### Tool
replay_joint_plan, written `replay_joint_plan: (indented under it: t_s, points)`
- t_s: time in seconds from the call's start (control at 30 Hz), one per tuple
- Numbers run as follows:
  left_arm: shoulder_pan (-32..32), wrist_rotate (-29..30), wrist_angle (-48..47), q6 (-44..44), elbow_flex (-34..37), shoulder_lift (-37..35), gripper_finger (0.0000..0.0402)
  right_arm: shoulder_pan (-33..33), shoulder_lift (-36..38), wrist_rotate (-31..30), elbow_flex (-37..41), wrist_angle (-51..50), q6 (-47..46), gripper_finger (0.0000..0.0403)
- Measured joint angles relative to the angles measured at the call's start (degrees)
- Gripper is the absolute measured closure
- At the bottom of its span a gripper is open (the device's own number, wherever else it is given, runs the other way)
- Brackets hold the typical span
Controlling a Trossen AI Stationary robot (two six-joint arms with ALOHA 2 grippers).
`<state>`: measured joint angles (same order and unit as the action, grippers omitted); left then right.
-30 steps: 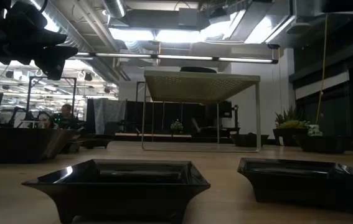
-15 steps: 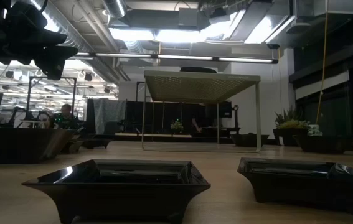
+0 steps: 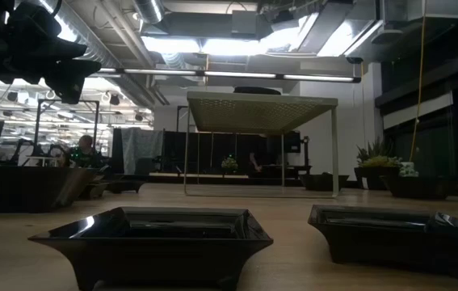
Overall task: Pick & Place Mini shaped plates
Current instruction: Stack the black leaf shaped plate on top of the black leaf shape plates on the shelf
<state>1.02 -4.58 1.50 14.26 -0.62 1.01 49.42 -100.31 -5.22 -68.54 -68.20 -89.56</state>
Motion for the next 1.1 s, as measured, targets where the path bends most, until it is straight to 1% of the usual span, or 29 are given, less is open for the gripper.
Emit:
replay_joint_plan:
  t_s: [0.2, 0.3, 0.73, 0.87, 1.1]
  points:
    - [0.0, 0.0, 0.0, 0.0, 0.0, 0.0, 0.0249, 0.9, 0.0, 2.2, 4.8, 4.8, -2.0, 0.0214]
    - [0.0, 0.0, 0.0, 0.0, 0.0, 0.0, 0.0249, 0.9, 0.0, 2.3, 7.0, 7.9, -3.4, 0.0214]
    - [0.0, 0.0, 0.0, 0.0, 0.0, 0.0, 0.0249, 0.9, 0.0, 2.3, 11.6, 9.9, -4.5, 0.0217]
    - [0.0, 0.0, 0.0, 0.0, 0.0, 0.0, 0.0249, 0.9, 0.0, 2.3, 11.7, 10.0, -4.5, 0.0240]
    - [0.0, 0.0, 0.0, 0.0, 0.0, 0.0, 0.0249, 0.9, 0.0, 2.3, 11.7, 9.9, -4.5, 0.0309]
